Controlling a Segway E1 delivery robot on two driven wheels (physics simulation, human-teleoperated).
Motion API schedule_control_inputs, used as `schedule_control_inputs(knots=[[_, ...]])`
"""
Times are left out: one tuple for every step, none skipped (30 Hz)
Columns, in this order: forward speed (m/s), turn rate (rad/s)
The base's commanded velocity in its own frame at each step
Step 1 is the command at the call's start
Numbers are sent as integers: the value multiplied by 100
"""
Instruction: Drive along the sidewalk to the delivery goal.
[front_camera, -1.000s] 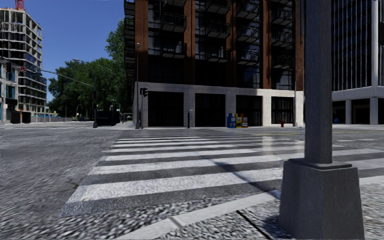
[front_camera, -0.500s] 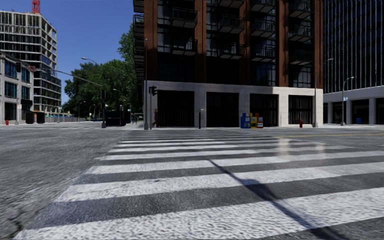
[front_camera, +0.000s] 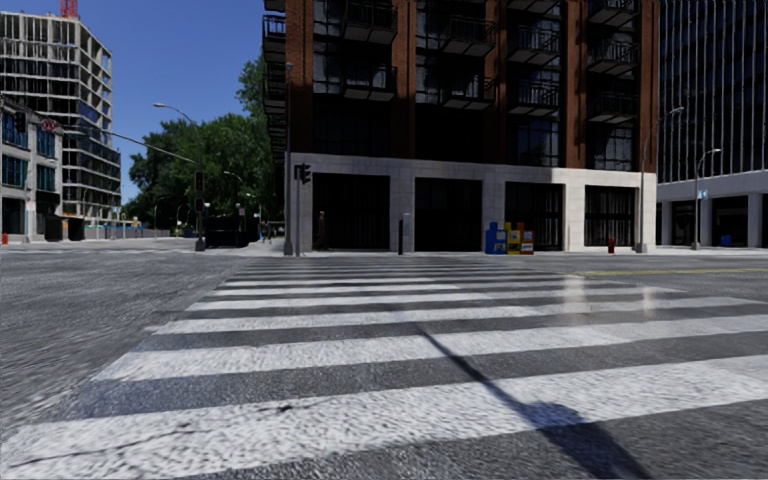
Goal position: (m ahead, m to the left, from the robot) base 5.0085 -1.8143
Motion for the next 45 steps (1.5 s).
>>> schedule_control_inputs(knots=[[139,0],[143,0],[143,0],[146,0],[148,0],[151,0],[152,0],[153,0],[153,0],[153,0],[153,0],[153,0],[153,0],[153,0],[153,0],[154,0],[154,-8],[154,-20],[154,-28],[154,-30],[154,-30],[154,-31],[154,-31],[154,-31],[154,-31],[154,-31],[154,-31],[154,-31],[154,-31],[154,-31],[154,-31],[154,-31],[154,-31],[154,-31],[154,-31],[154,-31],[154,-31],[154,-31],[154,-32],[154,-32],[154,-33],[154,-40],[154,-46],[154,-49],[154,-49]])
